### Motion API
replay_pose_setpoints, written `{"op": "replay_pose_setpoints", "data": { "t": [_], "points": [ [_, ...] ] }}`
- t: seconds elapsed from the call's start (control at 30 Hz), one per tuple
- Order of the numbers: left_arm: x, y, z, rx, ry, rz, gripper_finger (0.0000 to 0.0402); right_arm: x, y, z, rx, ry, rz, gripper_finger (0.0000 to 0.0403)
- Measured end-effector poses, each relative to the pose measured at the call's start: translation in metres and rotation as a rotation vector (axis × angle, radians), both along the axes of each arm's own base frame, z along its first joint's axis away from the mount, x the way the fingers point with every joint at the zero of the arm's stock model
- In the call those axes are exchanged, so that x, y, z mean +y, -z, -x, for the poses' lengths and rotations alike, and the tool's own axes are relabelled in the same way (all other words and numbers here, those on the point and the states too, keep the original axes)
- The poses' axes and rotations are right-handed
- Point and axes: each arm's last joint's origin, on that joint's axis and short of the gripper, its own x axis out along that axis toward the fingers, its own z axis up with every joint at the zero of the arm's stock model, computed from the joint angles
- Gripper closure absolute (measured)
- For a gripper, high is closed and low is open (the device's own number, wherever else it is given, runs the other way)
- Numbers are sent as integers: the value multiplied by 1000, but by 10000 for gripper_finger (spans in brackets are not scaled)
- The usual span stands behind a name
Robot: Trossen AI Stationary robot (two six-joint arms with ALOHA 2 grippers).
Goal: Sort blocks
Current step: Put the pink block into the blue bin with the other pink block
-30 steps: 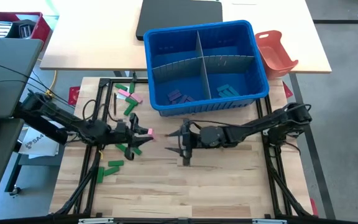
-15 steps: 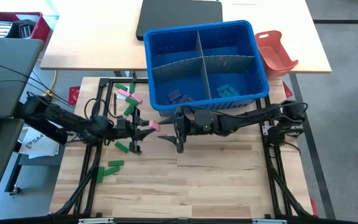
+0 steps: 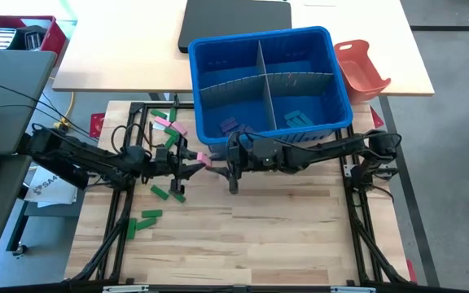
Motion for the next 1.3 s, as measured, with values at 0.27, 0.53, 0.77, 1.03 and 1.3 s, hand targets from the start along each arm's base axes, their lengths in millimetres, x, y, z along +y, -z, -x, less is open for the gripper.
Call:
{"op": "replay_pose_setpoints", "data": {
  "t": [0.27, 0.53, 0.77, 1.03, 1.3],
  "points": [
    [3, 2, 3, 73, -27, -5, 241, -11, -38, 22, 96, 257, 104, 306],
    [4, 20, 7, 308, -38, 21, 233, -93, -177, 79, 214, 648, 52, 306],
    [4, 22, 6, 316, -36, 43, 232, -244, -196, 155, 361, 951, -400, 306],
    [5, 22, 7, 314, -77, 50, 232, -371, -117, 170, 422, 963, -755, 306],
    [7, 22, 7, 312, -149, 63, 232, -425, -49, 182, 551, 1068, -868, 306]
  ]
}}
